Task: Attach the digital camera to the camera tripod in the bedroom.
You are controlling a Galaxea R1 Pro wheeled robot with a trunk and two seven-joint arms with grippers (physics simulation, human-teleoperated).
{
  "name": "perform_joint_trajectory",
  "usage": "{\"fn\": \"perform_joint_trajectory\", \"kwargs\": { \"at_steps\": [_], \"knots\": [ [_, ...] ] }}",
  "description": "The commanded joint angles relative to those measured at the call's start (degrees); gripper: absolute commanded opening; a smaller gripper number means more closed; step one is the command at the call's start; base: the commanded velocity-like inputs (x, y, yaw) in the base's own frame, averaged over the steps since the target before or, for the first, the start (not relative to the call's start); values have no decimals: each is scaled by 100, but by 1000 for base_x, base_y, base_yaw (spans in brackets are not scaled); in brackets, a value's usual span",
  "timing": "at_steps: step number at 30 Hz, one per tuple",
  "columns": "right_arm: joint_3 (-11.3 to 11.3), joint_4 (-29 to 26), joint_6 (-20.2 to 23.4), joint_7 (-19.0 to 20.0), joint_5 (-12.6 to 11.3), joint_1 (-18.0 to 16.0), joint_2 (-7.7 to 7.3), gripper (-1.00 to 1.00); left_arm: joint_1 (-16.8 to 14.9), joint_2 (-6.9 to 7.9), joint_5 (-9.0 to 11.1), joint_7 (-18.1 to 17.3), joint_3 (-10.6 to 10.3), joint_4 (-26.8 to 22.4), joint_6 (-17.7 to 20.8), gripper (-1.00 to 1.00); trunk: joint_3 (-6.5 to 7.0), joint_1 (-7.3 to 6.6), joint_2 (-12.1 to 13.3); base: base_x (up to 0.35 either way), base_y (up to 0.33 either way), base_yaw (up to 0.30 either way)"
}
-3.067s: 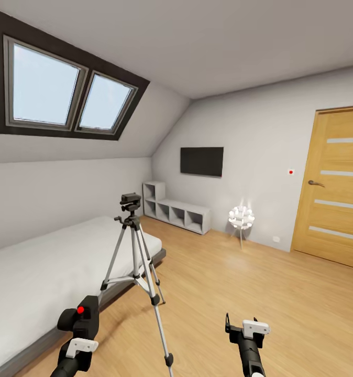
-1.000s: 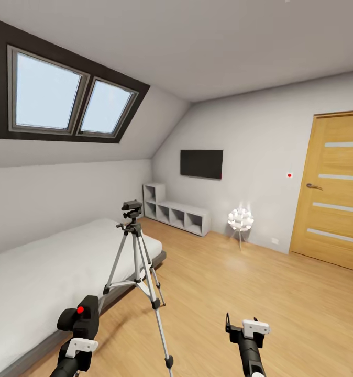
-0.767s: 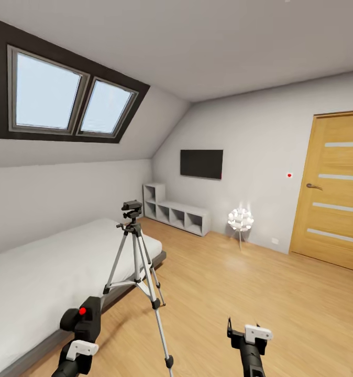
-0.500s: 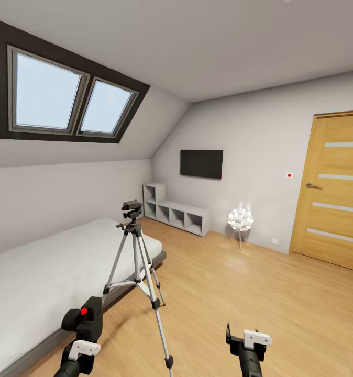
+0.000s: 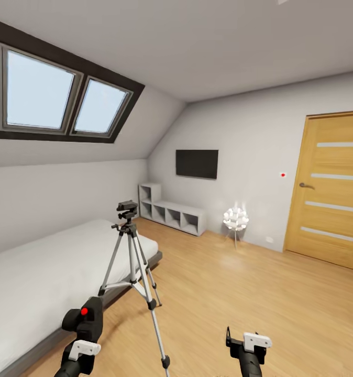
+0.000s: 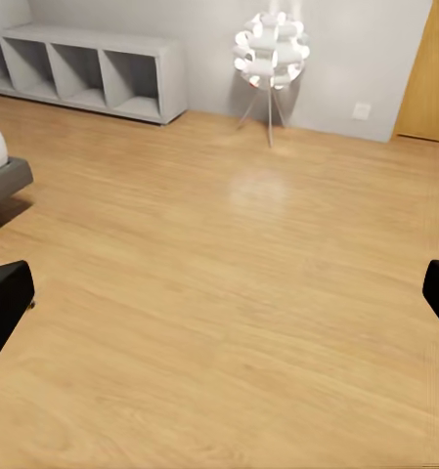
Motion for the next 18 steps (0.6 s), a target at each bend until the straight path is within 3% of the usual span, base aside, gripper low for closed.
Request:
{"fn": "perform_joint_trajectory", "kwargs": {
  "at_steps": [1,18],
  "knots": [
    [-5,7,-12,-23,14,-4,5,100,-5,-2,53,-36,-30,18,-23,-100,-2,2,-5,0,0,-265],
    [-3,7,2,-36,11,-4,23,100,-7,-2,53,-36,-30,18,-23,-100,-2,2,-5,0,0,-295]
  ]
}}
